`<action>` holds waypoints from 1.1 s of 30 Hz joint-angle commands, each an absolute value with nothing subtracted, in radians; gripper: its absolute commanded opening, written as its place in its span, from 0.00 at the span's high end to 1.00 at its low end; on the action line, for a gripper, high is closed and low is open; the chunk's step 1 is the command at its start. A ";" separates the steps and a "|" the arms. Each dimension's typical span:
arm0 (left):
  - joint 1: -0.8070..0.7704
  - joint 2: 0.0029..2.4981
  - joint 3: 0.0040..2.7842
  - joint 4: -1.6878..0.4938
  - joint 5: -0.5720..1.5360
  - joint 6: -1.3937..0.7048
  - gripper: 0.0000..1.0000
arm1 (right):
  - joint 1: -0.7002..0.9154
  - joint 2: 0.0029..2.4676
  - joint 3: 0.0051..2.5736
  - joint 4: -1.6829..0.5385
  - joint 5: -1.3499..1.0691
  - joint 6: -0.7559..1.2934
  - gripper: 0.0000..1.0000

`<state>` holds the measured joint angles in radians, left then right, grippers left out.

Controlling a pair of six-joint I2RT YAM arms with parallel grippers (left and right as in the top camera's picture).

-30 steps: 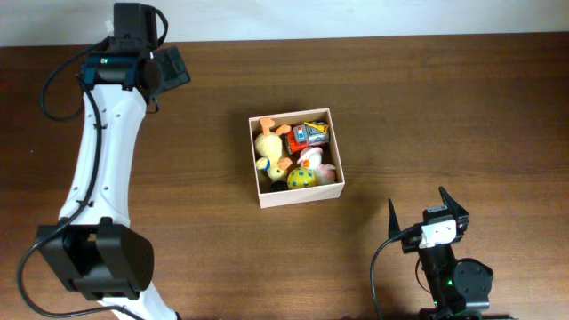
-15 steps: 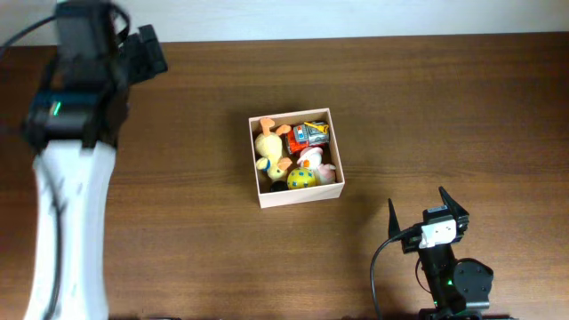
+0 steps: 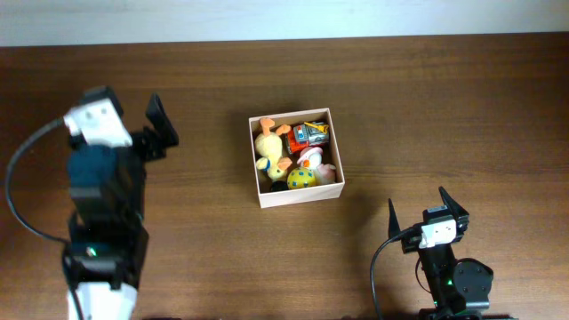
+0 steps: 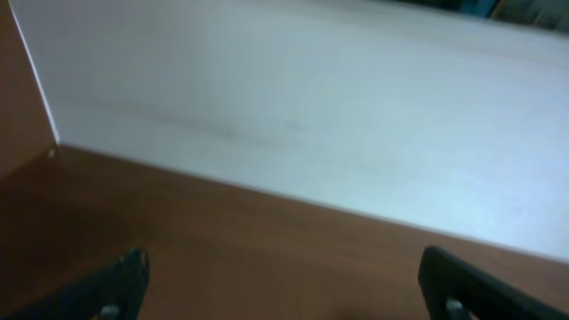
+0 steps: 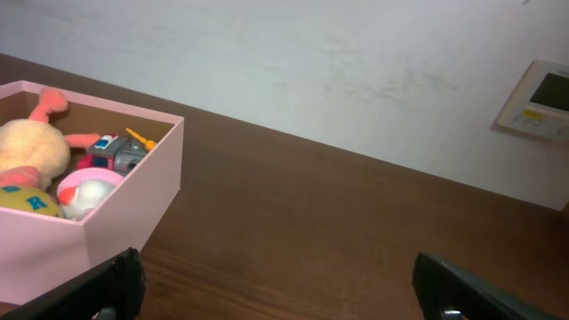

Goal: Pack container

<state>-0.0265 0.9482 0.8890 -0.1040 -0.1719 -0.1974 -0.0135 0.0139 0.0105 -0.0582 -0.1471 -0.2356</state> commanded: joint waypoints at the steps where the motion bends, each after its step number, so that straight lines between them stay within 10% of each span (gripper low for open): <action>1: -0.024 0.837 0.682 0.068 -0.161 -0.181 0.01 | -0.020 0.004 0.006 -0.064 -0.143 -0.224 0.01; 33: -0.023 0.288 0.112 0.392 -0.157 -0.139 0.01 | -0.020 0.004 0.006 -0.064 -0.142 -0.224 0.01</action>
<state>-0.0265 0.3229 0.1703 0.3489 -0.1677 -0.1589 -0.0135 0.0139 0.0105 -0.0586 -0.1474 -0.2356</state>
